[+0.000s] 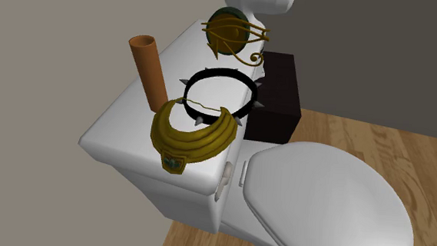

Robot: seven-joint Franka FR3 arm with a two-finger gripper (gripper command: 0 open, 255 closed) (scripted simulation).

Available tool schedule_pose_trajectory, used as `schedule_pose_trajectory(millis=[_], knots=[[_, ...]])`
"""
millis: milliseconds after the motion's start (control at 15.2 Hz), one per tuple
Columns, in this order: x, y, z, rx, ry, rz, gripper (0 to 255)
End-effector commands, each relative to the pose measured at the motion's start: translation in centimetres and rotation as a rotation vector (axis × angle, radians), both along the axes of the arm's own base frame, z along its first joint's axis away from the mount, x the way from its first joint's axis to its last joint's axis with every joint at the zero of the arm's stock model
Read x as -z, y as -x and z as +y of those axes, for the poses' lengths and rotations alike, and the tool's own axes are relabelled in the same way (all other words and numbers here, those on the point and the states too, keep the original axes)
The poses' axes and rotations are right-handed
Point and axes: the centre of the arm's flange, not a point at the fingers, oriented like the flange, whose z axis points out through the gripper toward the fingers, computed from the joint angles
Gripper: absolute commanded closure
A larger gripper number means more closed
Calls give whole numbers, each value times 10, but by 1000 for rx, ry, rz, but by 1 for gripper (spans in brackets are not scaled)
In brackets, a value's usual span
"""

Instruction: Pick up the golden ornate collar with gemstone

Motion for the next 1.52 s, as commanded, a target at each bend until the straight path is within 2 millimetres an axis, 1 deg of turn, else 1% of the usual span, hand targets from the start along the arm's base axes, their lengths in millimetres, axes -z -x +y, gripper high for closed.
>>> schedule_pose_trajectory(millis=[0, 726, 1452], knots=[[0, 0, 0, 0, 0, 0, 0], [19, -144, 0, 73, 47, -3, 0], [37, -287, -12, 146, 95, -6, 0]])
